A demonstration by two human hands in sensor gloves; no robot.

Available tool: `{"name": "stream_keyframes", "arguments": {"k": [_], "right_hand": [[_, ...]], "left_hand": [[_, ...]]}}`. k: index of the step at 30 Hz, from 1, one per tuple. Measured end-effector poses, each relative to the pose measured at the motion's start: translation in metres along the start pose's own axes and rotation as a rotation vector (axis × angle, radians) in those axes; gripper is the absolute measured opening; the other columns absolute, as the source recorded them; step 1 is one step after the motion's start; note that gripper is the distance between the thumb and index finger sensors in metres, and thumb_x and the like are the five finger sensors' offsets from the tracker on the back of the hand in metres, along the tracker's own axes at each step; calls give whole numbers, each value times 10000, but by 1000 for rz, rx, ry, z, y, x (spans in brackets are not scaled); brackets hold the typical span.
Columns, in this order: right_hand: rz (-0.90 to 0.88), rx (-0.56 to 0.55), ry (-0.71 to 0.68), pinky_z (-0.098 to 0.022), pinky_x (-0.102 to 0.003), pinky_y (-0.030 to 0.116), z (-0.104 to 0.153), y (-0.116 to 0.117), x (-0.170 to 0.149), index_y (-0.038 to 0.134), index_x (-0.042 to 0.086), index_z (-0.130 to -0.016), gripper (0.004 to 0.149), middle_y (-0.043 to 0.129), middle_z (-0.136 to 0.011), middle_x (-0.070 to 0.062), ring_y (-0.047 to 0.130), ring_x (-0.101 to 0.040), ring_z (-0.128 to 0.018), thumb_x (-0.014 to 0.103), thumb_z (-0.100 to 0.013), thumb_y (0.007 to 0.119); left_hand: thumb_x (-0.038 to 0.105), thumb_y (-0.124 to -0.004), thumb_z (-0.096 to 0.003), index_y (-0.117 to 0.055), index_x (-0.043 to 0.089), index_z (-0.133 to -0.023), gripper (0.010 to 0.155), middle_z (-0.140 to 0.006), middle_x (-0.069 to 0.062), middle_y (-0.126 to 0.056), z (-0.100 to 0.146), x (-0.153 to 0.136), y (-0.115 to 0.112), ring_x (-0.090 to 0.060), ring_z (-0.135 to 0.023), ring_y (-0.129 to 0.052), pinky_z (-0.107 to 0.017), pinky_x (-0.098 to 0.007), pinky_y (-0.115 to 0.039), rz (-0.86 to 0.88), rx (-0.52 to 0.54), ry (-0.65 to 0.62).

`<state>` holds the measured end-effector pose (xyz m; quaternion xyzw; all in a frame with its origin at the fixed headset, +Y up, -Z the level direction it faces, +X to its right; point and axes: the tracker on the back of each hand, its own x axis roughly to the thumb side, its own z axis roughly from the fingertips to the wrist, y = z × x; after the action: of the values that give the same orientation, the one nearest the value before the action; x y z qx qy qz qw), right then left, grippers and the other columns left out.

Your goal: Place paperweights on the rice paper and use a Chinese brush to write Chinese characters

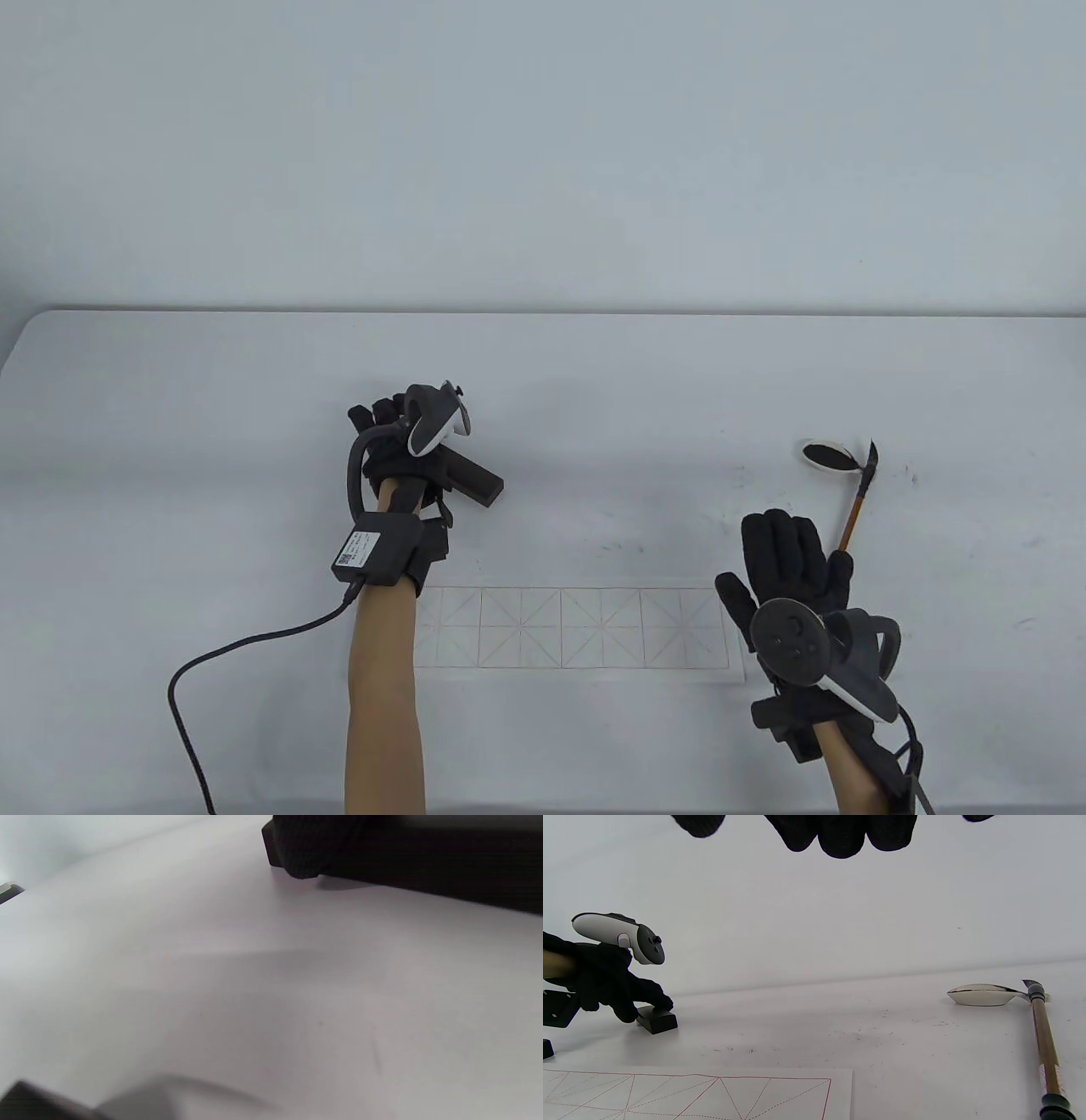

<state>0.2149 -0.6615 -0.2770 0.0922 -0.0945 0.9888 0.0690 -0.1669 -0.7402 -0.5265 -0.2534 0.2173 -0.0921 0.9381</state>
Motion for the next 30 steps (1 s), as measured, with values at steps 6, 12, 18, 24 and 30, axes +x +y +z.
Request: {"name": "stream_keyframes", "arguments": {"k": [6,12,18,24,30], "right_hand": [[2,3,-2,-673,-787,376,0,1,0,352,-8,-1192,717,359,-1211,-319,374,-550,-1075,450,-664,509],[4,6,-6,-675,-785,377,0,1,1,353,-6,-1192,715,360,-1211,-318,372,-551,-1076,450,-663,511],[-1,-4,-14,-676,-785,375,1,-1,3,352,-6,-1192,716,357,-1212,-315,373,-550,-1076,450,-663,510],[-10,-11,-13,-675,-786,375,1,-2,2,352,-6,-1192,715,356,-1212,-316,372,-550,-1076,450,-664,509],[-15,-28,-14,-676,-785,374,2,-5,2,351,-3,-1192,714,356,-1212,-314,371,-549,-1077,450,-664,509]], "left_hand": [[312,-625,-667,-204,712,-1068,706,-1257,283,63,-3,1,-7,-39,-1253,64,-902,-421,123,-7,21,-1],[308,-621,-669,-224,709,-1061,688,-1265,282,38,2,-1,-6,-35,-1261,42,-904,-418,121,-17,45,3],[300,-621,-668,-252,704,-1059,673,-1266,279,34,1,0,-6,-38,-1268,17,-905,-427,112,-35,75,4],[298,-639,-640,-276,671,-1075,678,-1273,248,12,7,-4,-4,-74,-1271,-20,-909,-457,70,-57,117,-26],[326,-658,-598,-314,627,-1095,675,-1283,207,-30,23,-13,6,-113,-1275,-77,-910,-488,16,-70,185,-70]]}}
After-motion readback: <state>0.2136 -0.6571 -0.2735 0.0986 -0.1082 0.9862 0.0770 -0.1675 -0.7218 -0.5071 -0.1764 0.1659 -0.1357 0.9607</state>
